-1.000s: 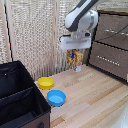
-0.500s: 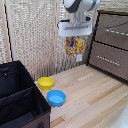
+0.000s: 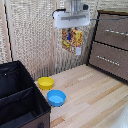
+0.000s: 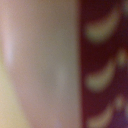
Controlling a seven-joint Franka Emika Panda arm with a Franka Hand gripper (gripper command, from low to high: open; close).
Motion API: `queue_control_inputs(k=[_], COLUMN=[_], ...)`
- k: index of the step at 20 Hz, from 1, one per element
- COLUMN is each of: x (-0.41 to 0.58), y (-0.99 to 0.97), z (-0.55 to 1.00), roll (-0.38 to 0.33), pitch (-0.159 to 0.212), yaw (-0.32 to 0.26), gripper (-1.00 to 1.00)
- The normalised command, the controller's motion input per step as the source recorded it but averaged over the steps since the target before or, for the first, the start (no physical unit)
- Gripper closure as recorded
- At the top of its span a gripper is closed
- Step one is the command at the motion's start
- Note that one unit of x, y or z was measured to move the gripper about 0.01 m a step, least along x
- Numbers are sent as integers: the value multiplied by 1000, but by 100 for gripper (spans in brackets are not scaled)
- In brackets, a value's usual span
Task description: Position your gripper near the granola bar, please. Lightly grip the granola bar with your gripping tool. Relocate your gripper along with the granola bar toward the leading division of the caddy with caution. Gently release the granola bar into the leading division of the caddy.
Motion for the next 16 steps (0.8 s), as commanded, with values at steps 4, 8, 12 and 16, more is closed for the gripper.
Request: queue_control_inputs(k=[4,8,12,16], x=[-24,-34,0,0], y=[799,786,630,585], z=[412,313,214,144], roll=[-1,-9,-13,-7], pitch=[14,-7,-31,-15], yaw=[0,-70,-200,-221], gripper=[100,100,100,100])
